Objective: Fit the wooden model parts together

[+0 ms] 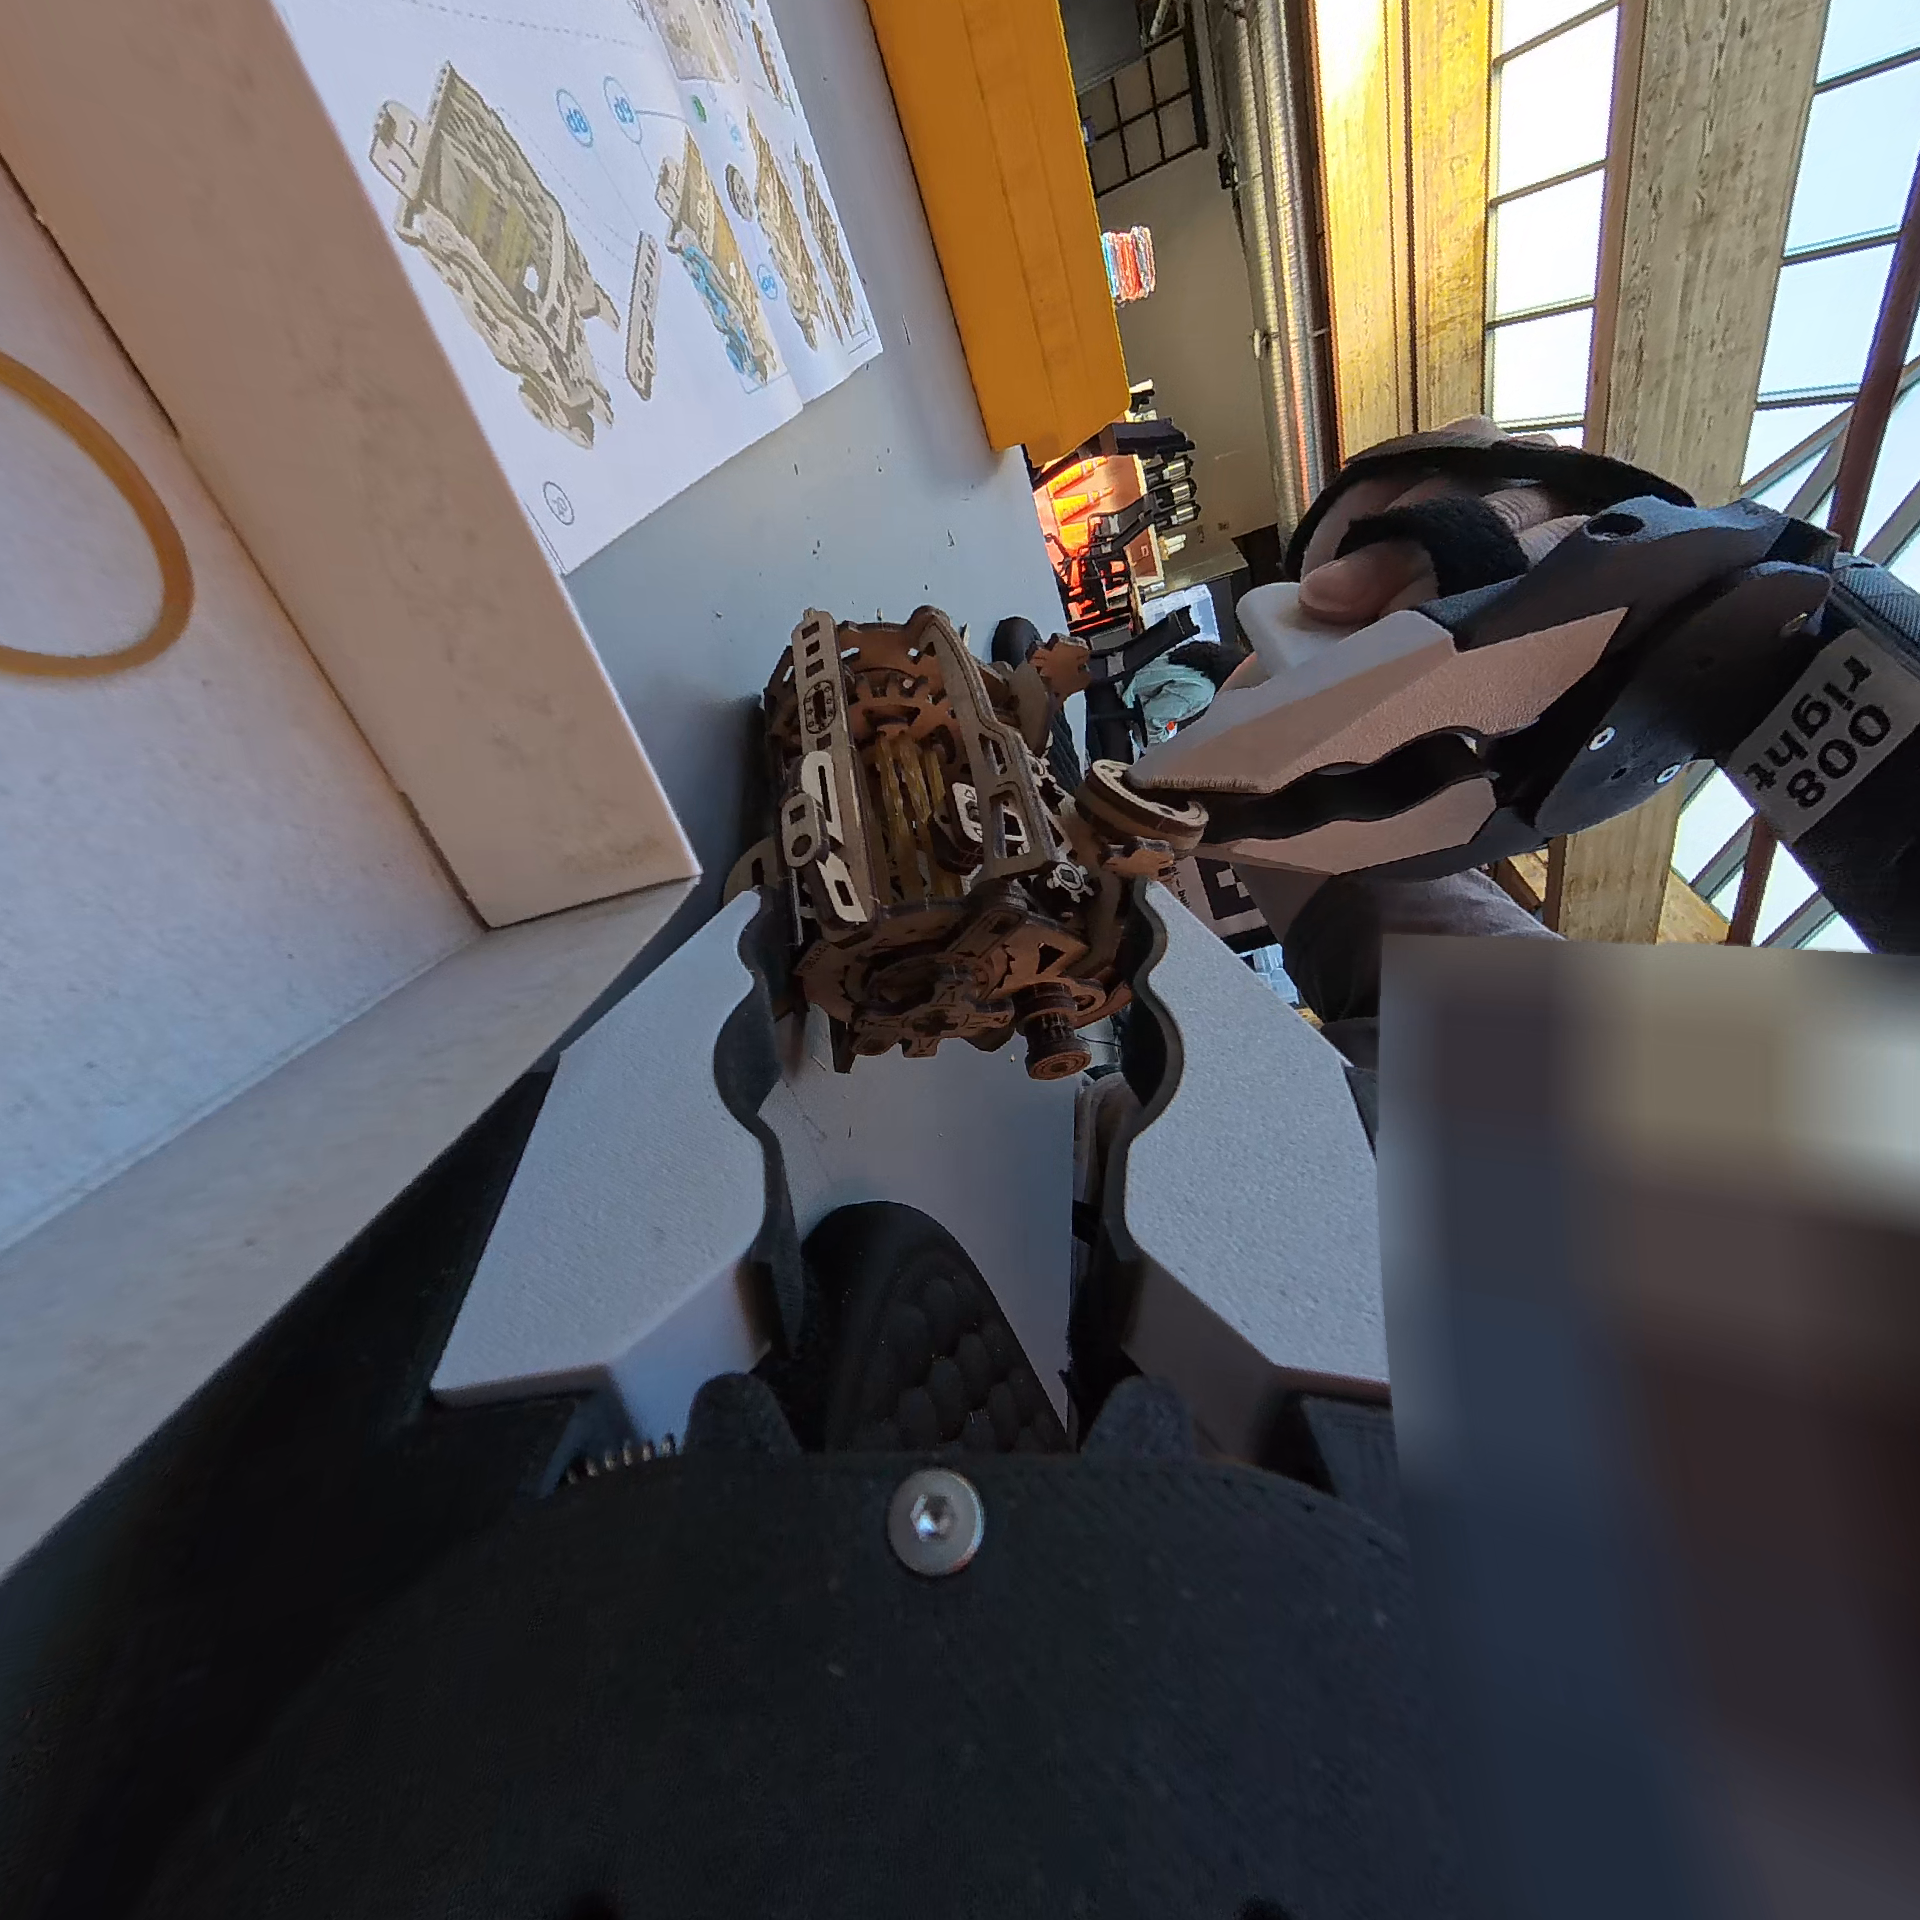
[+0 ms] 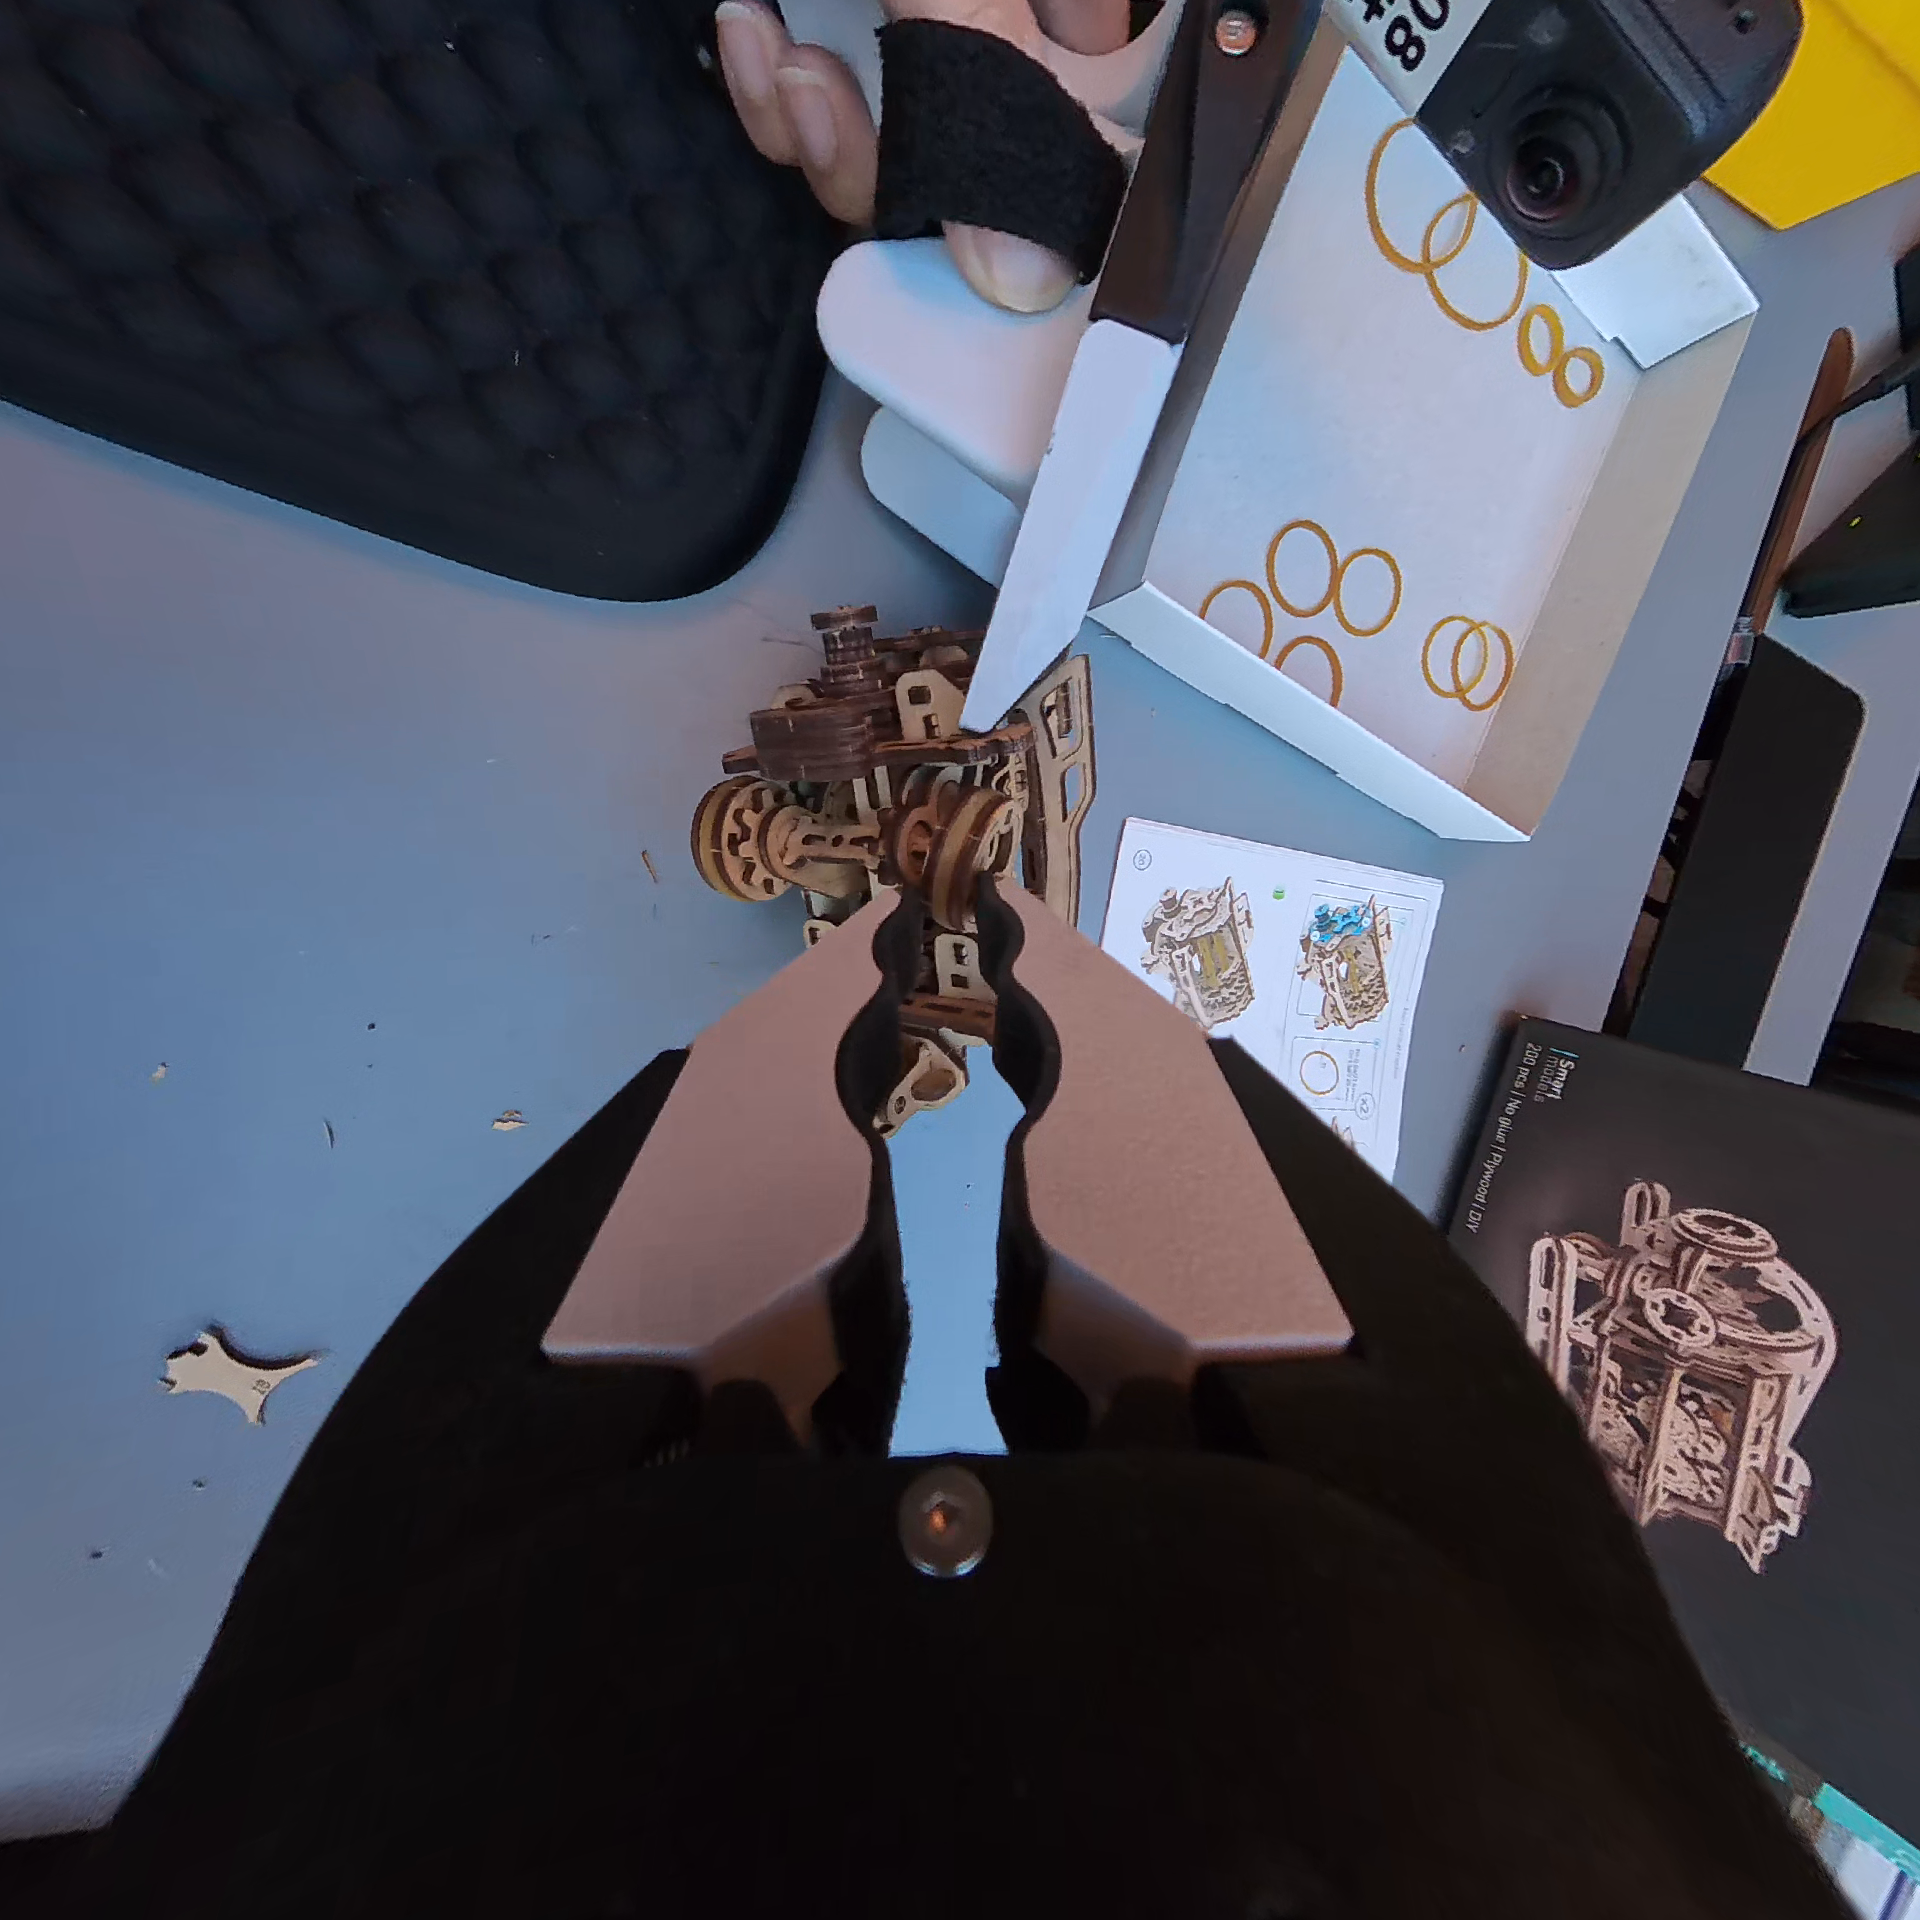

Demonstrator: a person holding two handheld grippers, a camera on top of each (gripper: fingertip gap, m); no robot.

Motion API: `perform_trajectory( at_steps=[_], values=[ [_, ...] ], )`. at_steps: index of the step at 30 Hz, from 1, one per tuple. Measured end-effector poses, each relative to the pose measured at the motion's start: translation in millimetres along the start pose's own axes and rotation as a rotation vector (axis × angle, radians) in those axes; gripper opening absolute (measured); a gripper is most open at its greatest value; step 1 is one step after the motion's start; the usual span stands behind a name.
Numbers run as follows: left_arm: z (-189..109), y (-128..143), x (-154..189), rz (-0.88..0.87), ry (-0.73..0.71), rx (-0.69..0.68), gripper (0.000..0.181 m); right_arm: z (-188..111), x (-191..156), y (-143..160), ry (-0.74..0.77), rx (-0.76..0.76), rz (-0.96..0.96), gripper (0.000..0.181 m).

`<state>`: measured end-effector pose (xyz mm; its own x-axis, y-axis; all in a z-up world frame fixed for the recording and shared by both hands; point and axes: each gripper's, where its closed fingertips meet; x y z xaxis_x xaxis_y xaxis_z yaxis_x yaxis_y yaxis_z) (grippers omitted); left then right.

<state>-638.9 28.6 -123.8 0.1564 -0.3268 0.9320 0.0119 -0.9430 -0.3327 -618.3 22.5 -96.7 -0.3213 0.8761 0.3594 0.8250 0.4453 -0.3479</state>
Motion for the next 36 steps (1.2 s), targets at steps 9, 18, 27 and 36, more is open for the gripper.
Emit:
perform_trajectory(
  at_steps=[9,18,27,36],
  values=[
    [0.2,0.4,-0.1,0.003,-0.002,-0.002,0.064,-0.3,-0.4,0.9,0.000,-0.145,-0.087,0.010],
    [0.2,0.4,-0.1,0.005,-0.004,-0.002,0.064,-0.5,0.6,1.3,-0.055,-0.317,-0.203,0.010],
    [0.9,1.1,0.1,0.012,-0.008,-0.007,0.065,-1.1,-1.3,1.9,-0.058,-0.436,-0.278,0.010],
    [0.6,0.7,0.1,0.004,-0.003,-0.005,0.064,-1.7,-1.6,2.5,-0.051,-0.435,-0.246,0.011]
  ],
)
Point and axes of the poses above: each gripper's, where its closed fingertips meet, z out along the fingers, y out of its underside, x = y × z across the jaws
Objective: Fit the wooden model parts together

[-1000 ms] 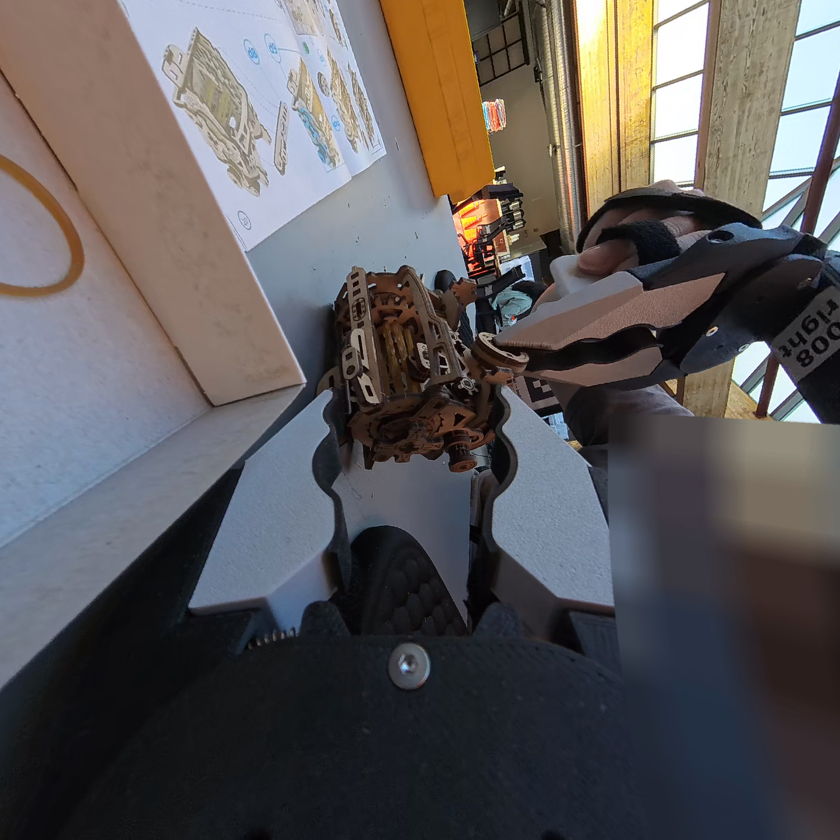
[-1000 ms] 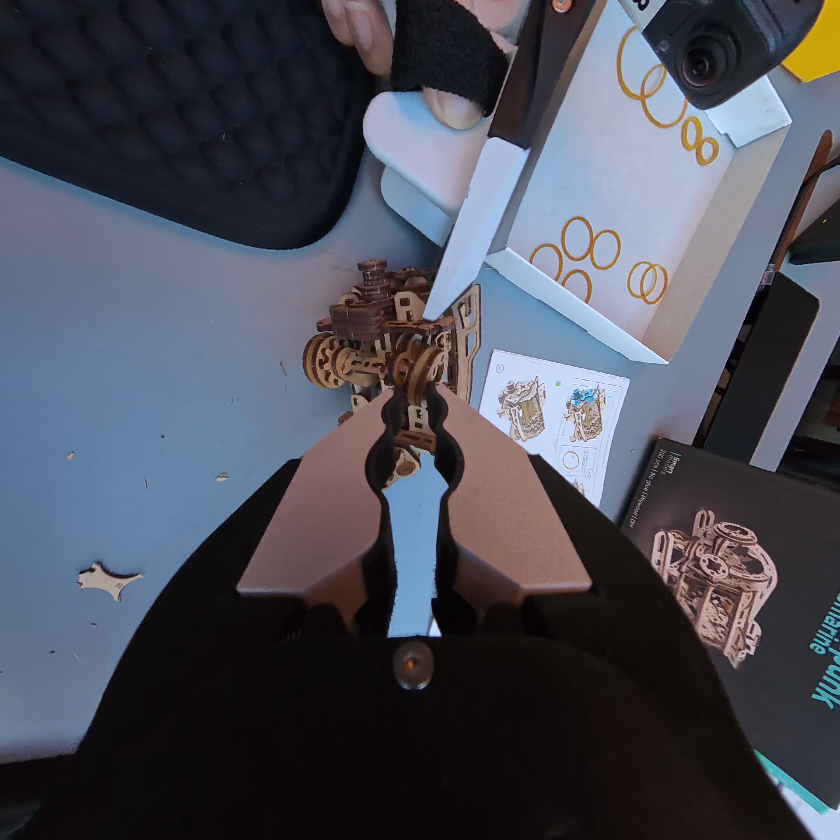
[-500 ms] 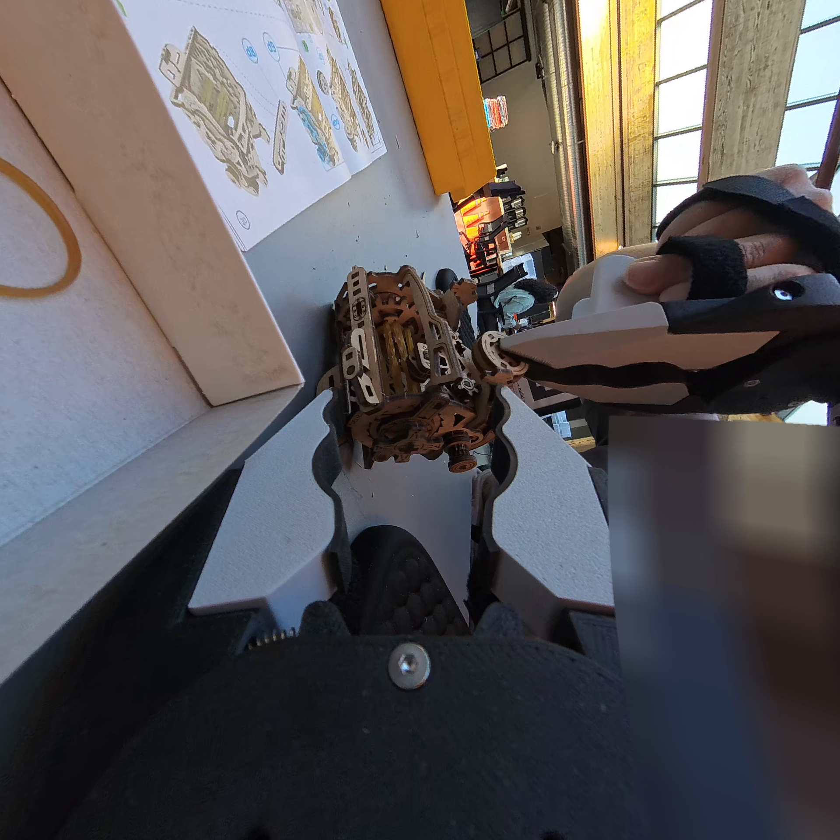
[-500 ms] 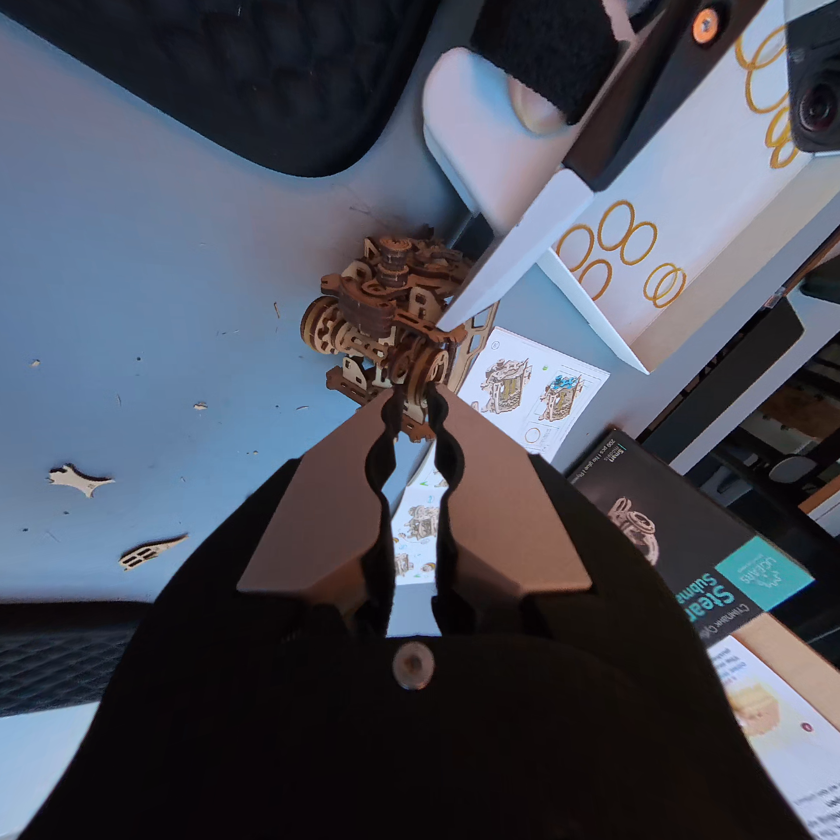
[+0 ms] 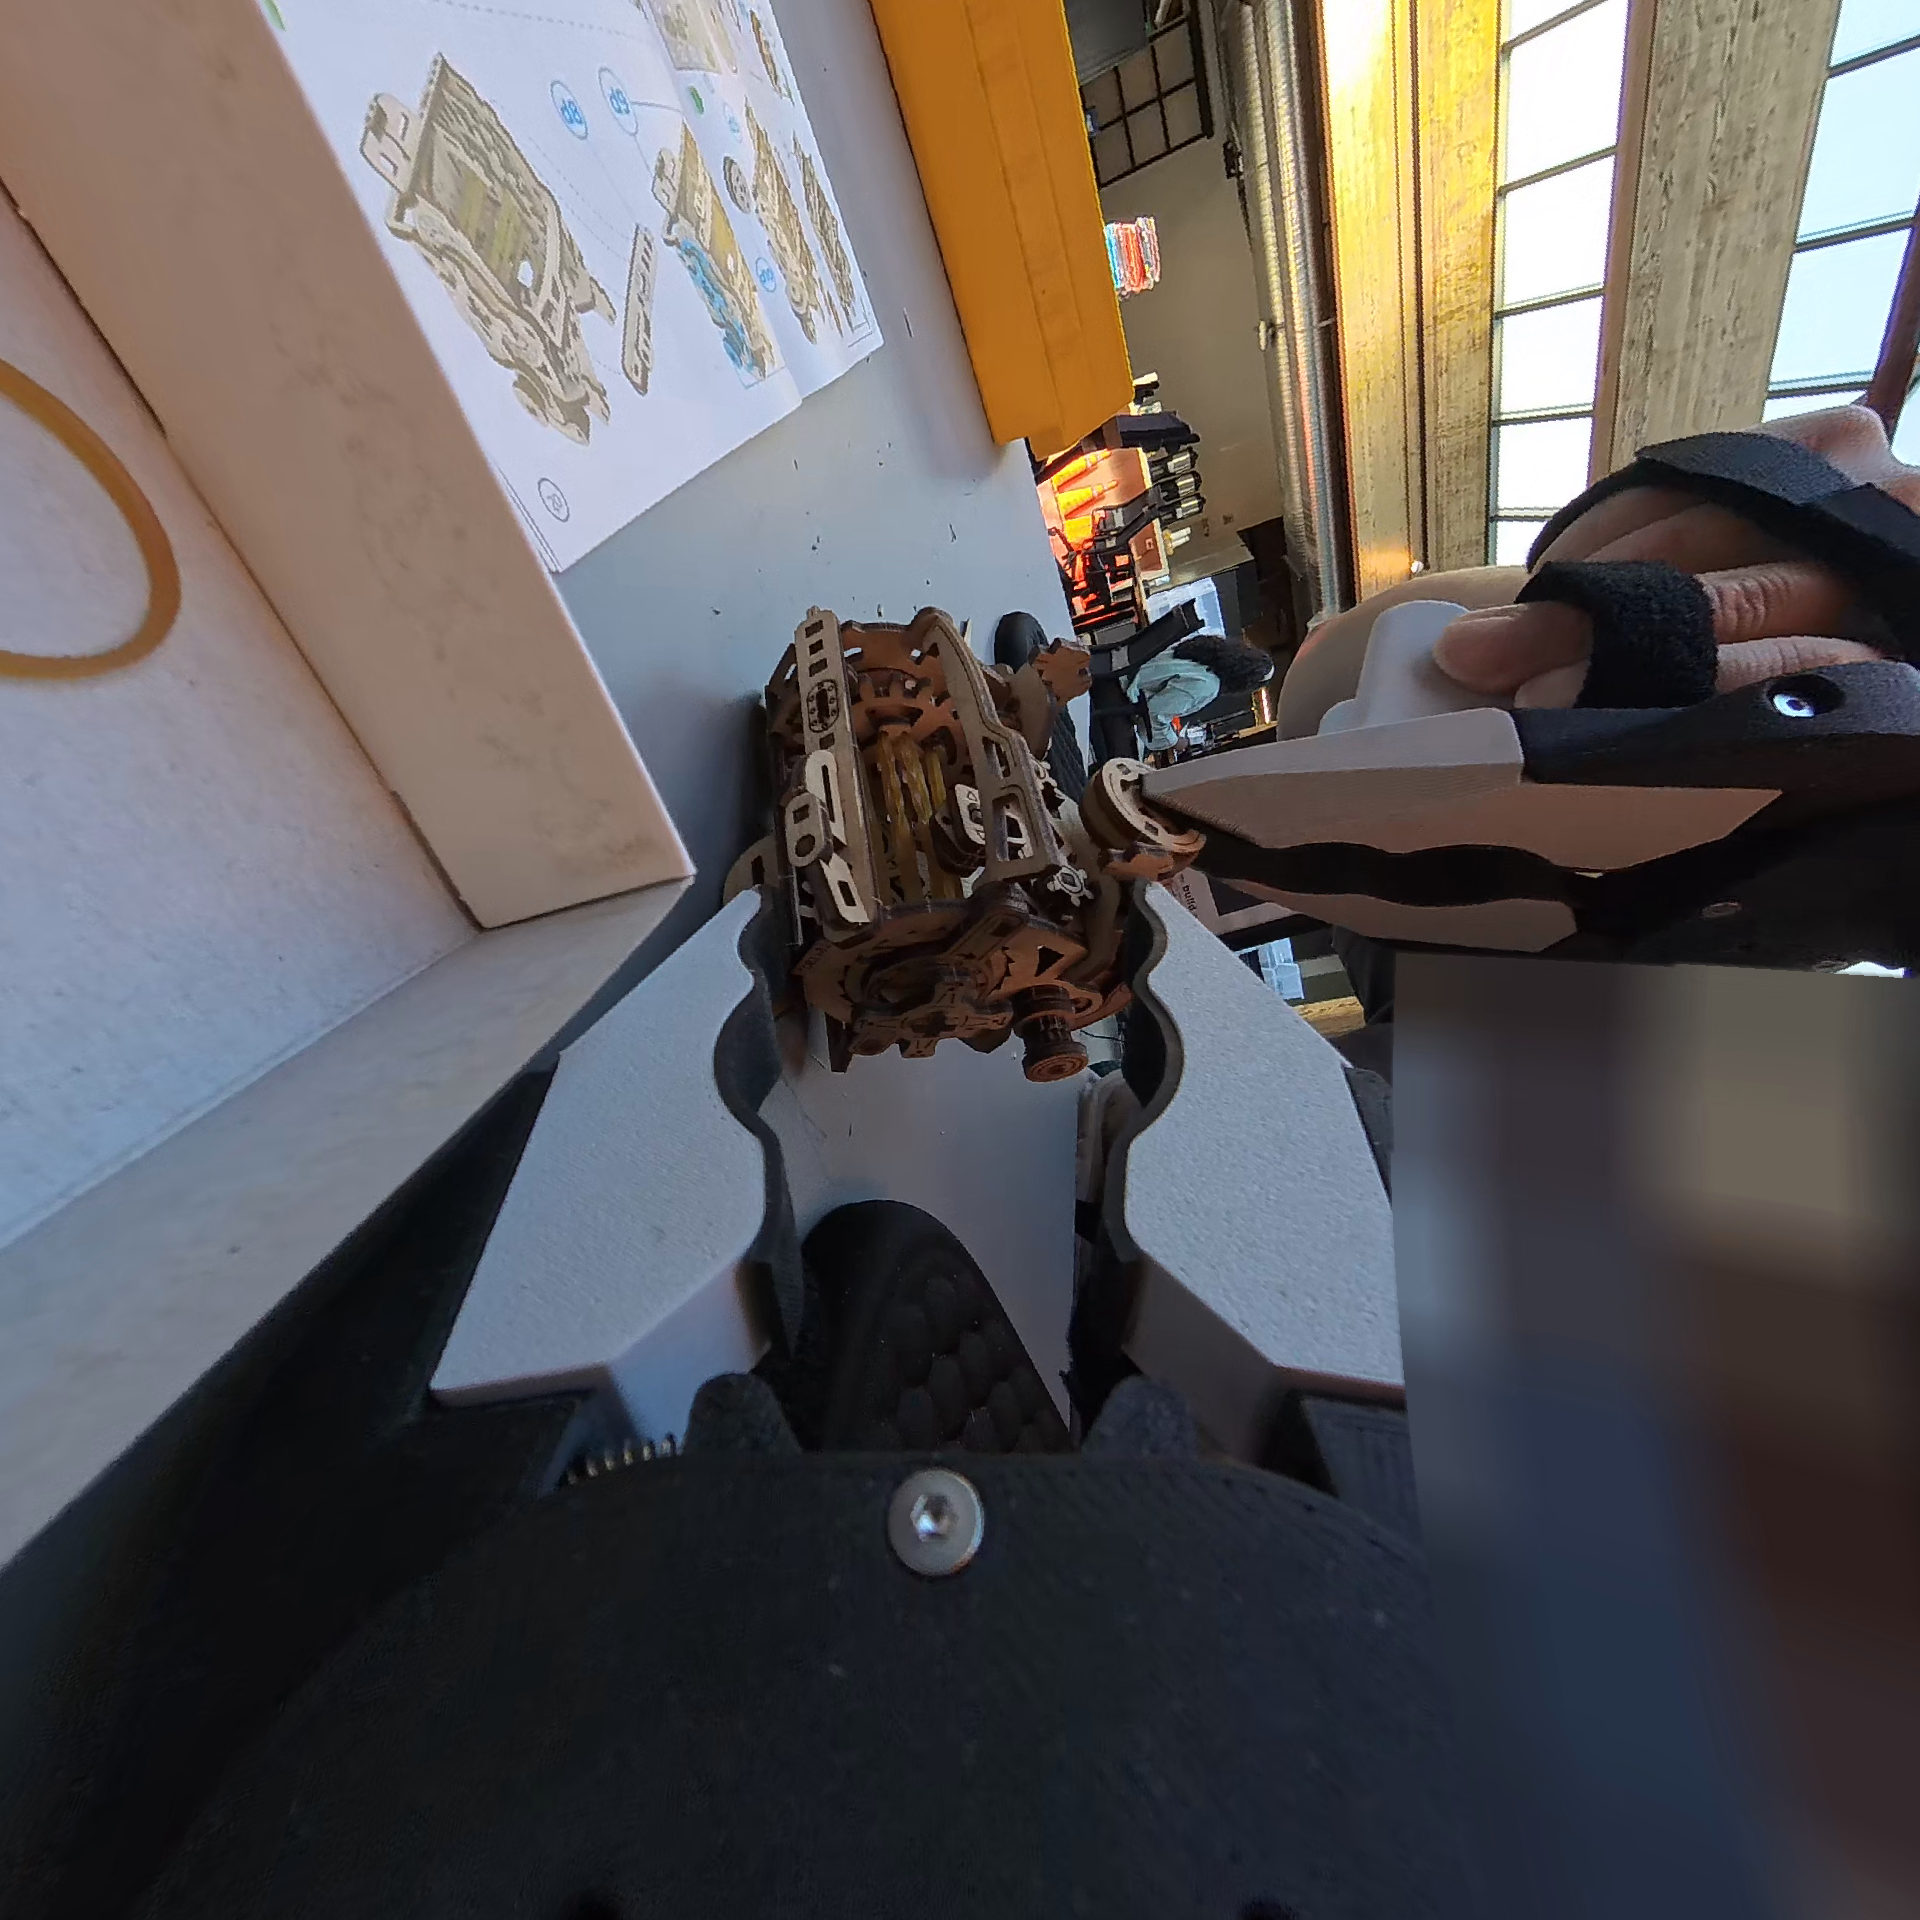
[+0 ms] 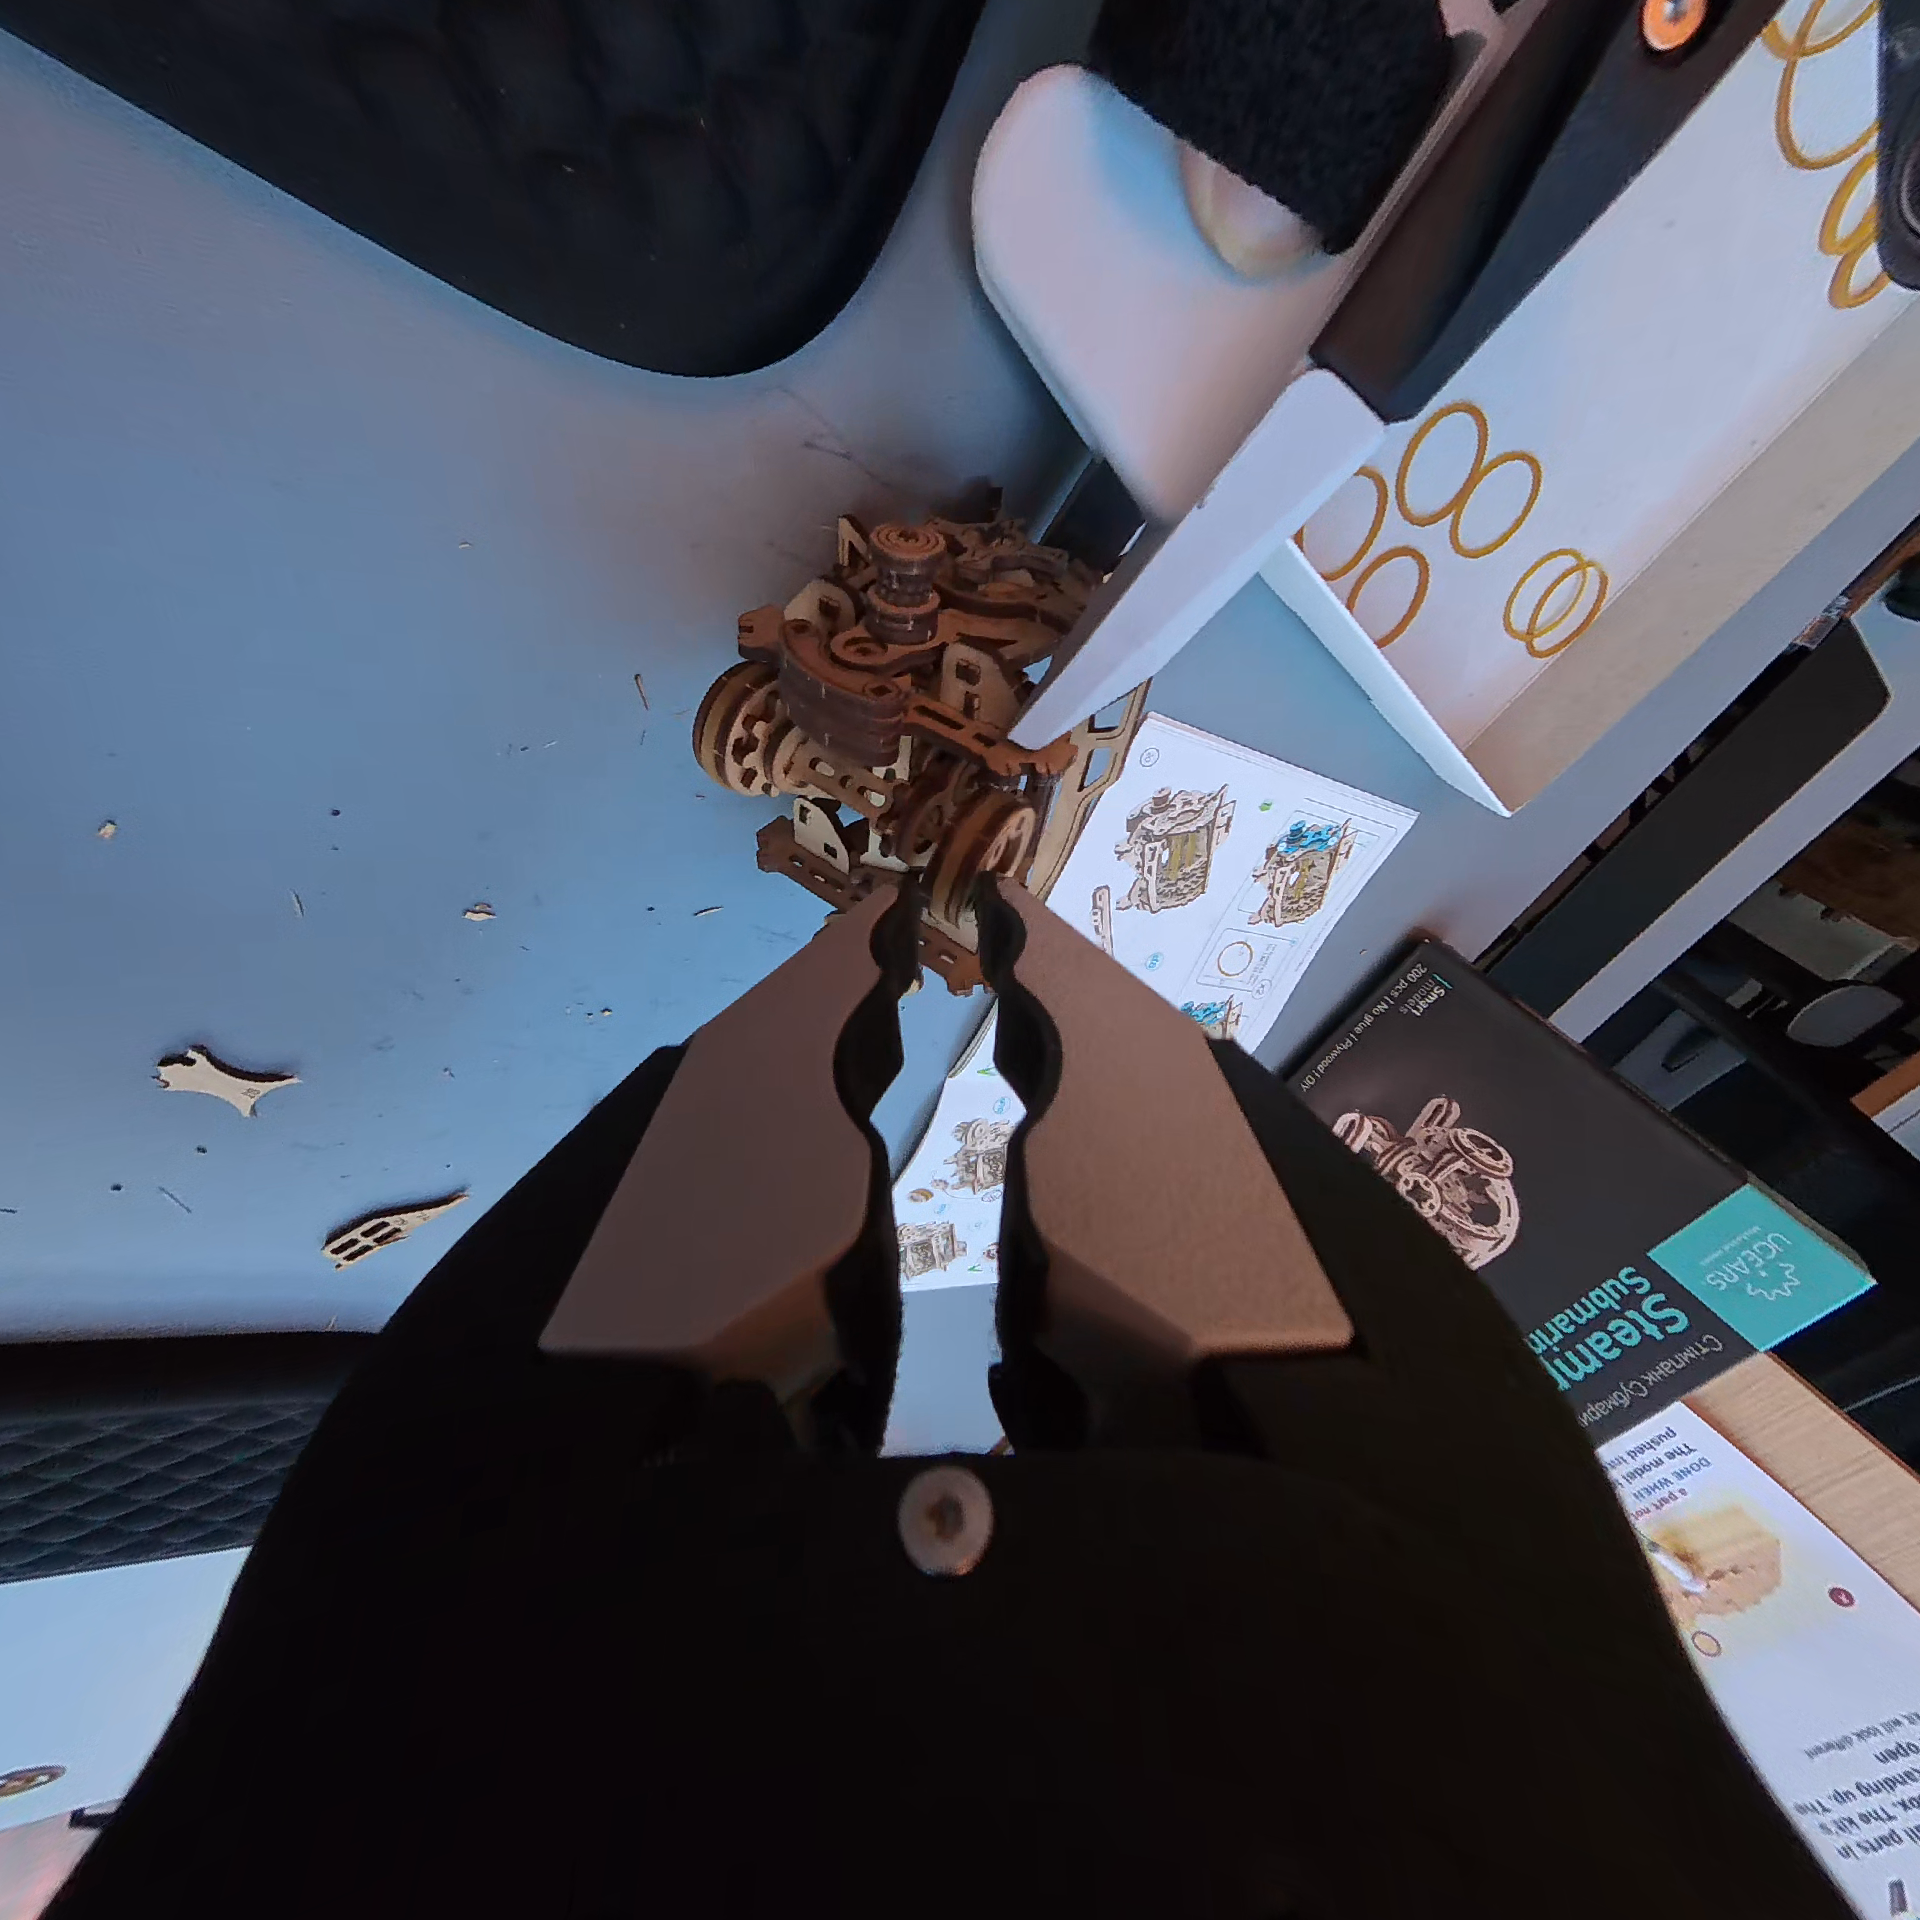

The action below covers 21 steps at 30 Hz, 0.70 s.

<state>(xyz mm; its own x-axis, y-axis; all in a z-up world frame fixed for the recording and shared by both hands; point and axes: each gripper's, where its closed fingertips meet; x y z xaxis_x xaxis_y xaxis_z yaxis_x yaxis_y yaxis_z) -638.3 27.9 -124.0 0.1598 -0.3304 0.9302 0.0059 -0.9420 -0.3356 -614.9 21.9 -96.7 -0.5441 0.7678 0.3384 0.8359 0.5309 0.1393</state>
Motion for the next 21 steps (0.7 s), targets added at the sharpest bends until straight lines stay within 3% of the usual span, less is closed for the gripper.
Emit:
perform_trajectory(
  at_steps=[6,12,21],
  values=[
    [-0.2,-0.1,0.0,-0.004,0.002,0.002,0.065,0.0,0.0,0.8,0.008,-0.017,0.010,0.011],
    [-0.8,-0.4,-0.1,-0.005,0.001,0.007,0.064,3.4,-0.6,2.0,-0.080,0.021,0.070,0.010],
    [-5.8,-7.0,5.6,0.020,0.018,0.057,0.058,2.5,-2.3,4.5,-0.044,0.086,0.091,0.010]
  ],
)
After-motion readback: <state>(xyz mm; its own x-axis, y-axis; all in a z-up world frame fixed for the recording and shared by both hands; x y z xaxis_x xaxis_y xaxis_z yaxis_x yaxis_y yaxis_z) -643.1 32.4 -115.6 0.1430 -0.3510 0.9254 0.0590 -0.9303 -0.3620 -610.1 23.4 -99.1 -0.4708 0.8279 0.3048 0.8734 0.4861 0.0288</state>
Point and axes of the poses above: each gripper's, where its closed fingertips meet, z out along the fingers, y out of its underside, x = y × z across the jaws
